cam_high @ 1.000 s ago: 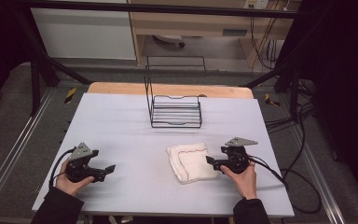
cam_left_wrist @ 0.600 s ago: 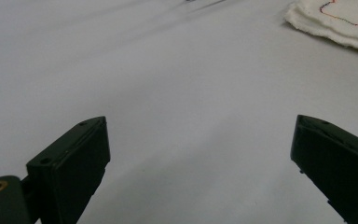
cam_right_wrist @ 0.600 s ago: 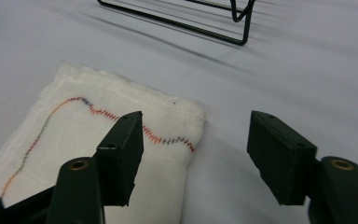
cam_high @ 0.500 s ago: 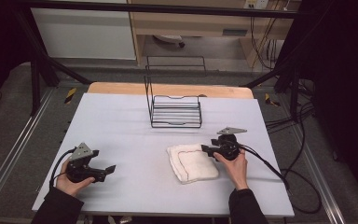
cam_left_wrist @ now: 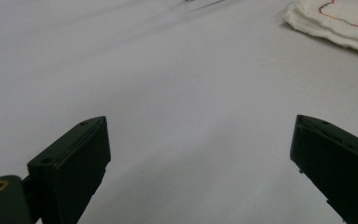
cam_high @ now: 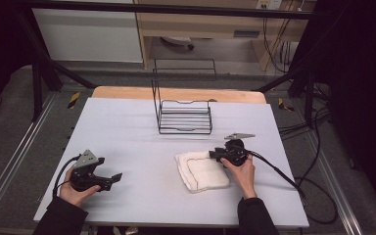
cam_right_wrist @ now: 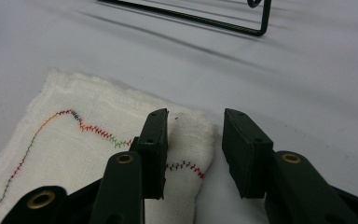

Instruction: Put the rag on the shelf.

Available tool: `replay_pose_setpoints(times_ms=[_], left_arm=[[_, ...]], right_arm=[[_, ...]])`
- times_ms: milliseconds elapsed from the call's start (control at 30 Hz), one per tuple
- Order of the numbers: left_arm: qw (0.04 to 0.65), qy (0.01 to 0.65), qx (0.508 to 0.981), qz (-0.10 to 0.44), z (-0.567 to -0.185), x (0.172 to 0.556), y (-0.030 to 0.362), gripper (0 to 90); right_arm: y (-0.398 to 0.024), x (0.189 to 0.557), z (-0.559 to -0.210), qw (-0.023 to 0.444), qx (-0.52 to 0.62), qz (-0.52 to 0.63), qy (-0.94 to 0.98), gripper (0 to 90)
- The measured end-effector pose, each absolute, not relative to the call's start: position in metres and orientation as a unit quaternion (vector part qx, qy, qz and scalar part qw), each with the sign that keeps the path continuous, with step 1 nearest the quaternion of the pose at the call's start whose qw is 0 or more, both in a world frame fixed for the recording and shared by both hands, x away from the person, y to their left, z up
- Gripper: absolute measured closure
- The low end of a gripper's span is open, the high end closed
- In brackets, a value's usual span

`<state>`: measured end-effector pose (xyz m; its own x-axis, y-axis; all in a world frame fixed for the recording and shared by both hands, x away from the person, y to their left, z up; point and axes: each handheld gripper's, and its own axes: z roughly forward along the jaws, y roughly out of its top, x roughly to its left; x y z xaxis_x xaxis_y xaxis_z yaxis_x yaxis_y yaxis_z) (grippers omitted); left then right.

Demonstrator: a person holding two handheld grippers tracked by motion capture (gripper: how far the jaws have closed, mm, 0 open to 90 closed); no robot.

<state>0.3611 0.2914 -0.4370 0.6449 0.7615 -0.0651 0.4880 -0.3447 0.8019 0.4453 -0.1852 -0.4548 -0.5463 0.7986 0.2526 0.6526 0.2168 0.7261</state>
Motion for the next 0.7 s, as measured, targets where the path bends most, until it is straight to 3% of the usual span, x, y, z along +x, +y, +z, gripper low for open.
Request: replay_pose_setpoints(times_ms=[367, 700], left_arm=[[0.421, 0.392, 0.802, 0.16, -0.435, 0.362, 0.284, 5.7], [0.426, 0.401, 0.796, 0.156, -0.426, 0.368, 0.26, 6.6]], right_arm=[[-0.184, 0.444, -0.456, 0.078, 0.471, 0.419, 0.772, 80.2], [-0.19, 0.438, -0.446, 0.101, 0.474, 0.418, 0.768, 83.4]])
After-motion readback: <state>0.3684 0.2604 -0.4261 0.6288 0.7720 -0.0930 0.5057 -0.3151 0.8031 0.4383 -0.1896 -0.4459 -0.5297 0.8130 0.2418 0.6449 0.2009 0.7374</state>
